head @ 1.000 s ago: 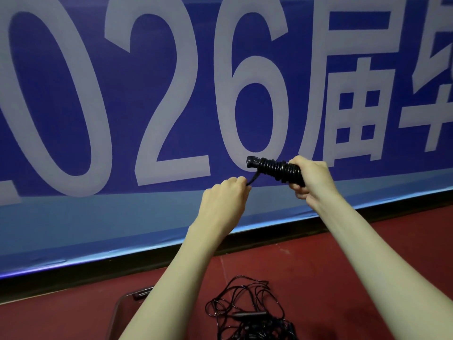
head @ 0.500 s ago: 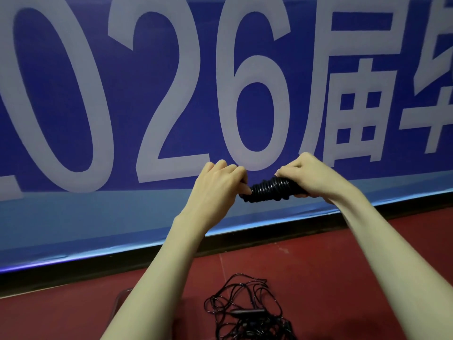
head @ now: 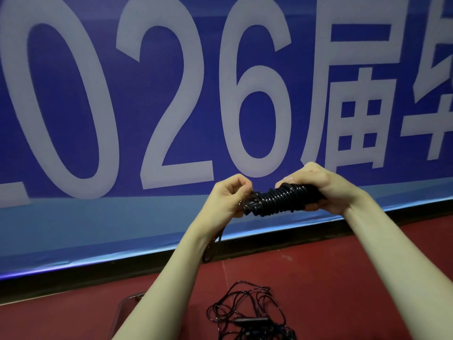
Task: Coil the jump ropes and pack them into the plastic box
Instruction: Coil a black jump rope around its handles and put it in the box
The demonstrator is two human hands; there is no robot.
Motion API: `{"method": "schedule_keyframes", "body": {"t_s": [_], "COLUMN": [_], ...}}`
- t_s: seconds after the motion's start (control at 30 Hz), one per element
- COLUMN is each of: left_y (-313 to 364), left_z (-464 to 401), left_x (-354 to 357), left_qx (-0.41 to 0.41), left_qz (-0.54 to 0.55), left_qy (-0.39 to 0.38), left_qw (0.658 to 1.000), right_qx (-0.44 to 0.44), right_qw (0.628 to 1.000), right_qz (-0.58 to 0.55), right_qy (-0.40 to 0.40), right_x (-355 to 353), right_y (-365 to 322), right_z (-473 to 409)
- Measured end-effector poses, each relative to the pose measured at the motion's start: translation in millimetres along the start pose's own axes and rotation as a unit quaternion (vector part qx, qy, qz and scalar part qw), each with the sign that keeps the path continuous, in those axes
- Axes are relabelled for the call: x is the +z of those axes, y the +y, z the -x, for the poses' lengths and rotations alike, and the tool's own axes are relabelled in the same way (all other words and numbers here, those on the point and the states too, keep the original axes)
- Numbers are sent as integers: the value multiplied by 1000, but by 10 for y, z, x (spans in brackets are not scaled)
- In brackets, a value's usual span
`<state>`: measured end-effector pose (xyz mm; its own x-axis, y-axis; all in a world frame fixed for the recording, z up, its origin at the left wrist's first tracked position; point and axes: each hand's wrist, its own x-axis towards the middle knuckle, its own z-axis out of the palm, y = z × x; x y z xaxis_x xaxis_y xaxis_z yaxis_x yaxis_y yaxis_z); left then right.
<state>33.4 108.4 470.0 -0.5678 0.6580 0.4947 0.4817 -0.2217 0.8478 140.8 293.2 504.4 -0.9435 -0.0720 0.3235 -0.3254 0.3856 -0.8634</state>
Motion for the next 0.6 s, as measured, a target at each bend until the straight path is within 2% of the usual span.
{"method": "schedule_keyframes", "body": {"t_s": [0.1, 0.23, 0.33, 0.47, 0.6], "left_y": [-94, -145, -89, -85, -100], "left_z": [-26, -67, -97, -132, -131], "left_x": [122, 207, 267, 260, 153], "left_qx": [-20, -21, -32, -61, -77], "left_qz": [64, 74, 75, 21, -126], "left_qy": [3, 30, 41, 49, 34], "left_qw": [998, 997, 996, 997, 988], "right_qx": [2, 24, 29, 55, 79], "right_qw": [1000, 987, 972, 942, 914], "right_qz": [-14, -66, -120, -173, -185], "right_qy": [24, 144, 202, 283, 352], "right_x": [-8, -66, -56, -5, 31], "right_y": [29, 103, 109, 145, 225], "right_z": [-8, -36, -72, -147, -222]}}
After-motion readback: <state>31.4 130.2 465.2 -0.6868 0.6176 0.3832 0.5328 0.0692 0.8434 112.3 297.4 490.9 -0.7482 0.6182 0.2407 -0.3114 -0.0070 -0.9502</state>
